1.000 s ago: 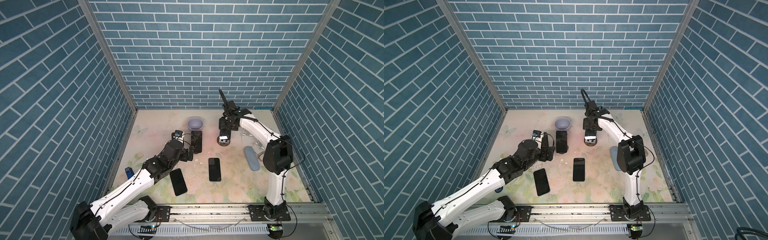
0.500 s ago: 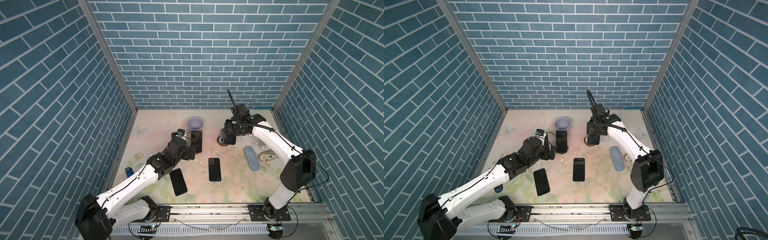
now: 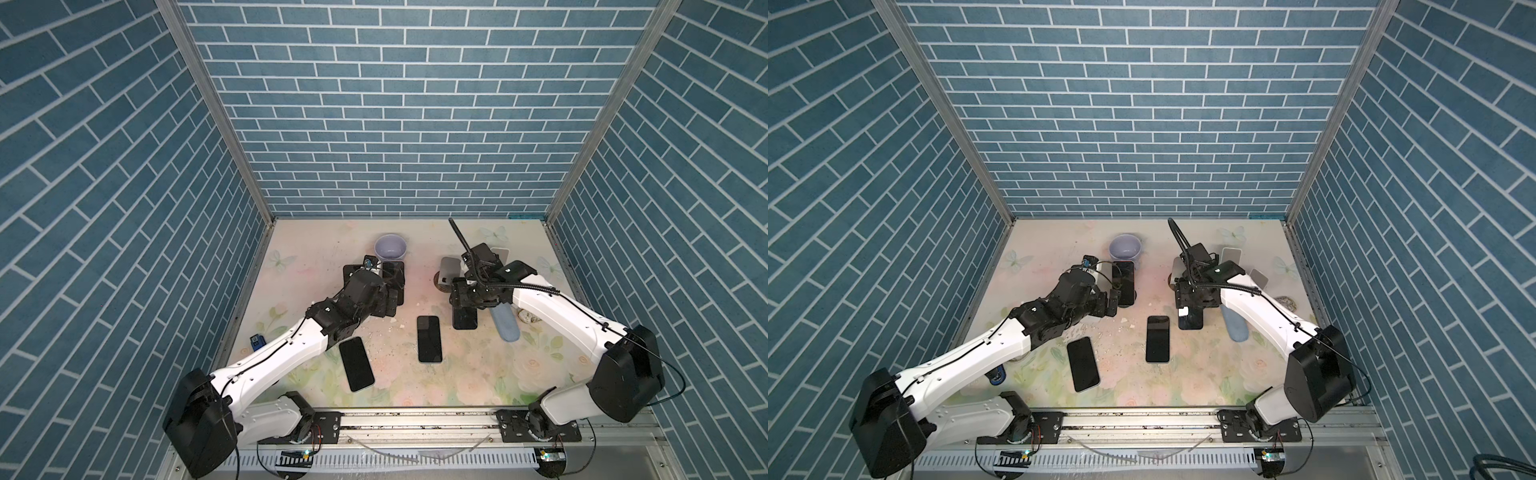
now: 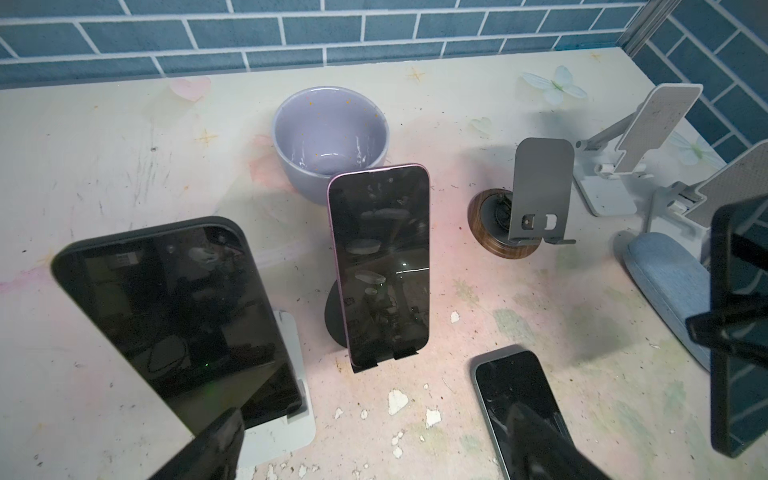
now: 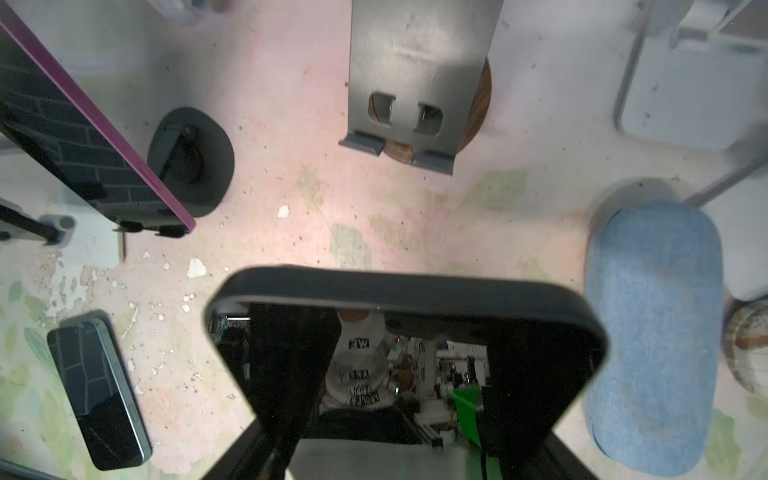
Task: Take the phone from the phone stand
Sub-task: 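Lift the phone off the wooden stand while the left gripper moves forward, then lower the held phone toward the table with the right gripper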
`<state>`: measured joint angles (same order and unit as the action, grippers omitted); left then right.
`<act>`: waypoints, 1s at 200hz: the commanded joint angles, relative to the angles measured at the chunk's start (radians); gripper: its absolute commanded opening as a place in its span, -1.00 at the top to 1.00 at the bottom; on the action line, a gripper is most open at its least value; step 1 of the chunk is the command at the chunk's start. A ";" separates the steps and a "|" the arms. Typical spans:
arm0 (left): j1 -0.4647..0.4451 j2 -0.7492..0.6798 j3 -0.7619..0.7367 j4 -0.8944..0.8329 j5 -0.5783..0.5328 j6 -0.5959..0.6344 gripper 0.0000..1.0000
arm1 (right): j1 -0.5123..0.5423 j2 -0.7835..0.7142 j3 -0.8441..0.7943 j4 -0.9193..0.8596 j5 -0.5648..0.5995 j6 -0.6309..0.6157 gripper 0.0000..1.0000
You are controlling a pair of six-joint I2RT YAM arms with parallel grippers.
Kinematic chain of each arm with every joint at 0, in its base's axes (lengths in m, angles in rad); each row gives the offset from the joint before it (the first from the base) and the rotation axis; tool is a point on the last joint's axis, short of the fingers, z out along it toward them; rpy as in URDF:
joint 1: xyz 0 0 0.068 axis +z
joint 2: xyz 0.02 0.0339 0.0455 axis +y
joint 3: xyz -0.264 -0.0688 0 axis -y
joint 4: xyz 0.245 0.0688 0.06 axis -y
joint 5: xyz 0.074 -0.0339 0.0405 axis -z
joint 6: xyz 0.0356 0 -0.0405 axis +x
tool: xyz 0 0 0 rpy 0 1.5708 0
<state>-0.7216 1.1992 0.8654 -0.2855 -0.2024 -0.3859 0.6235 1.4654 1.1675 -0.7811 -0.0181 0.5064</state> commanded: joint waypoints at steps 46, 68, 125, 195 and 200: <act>-0.007 0.022 0.037 0.021 0.015 -0.018 -0.99 | 0.077 0.017 -0.111 0.043 -0.027 0.091 -0.05; -0.007 0.024 0.038 0.019 0.012 -0.020 -0.99 | 0.087 0.054 -0.115 0.048 -0.031 0.098 -0.05; -0.008 0.015 0.031 0.013 -0.005 -0.021 -0.99 | 0.099 0.137 -0.153 0.094 -0.049 0.128 -0.05; -0.007 0.020 0.031 0.018 -0.019 -0.021 -0.99 | 0.104 0.207 -0.157 0.090 -0.030 0.142 -0.07; -0.007 0.020 0.033 0.019 -0.019 -0.020 -0.99 | 0.103 0.209 -0.156 0.084 -0.023 0.142 -0.07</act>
<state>-0.7250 1.2140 0.8780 -0.2718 -0.2047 -0.4076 0.7212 1.6611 1.0290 -0.6777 -0.0639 0.6067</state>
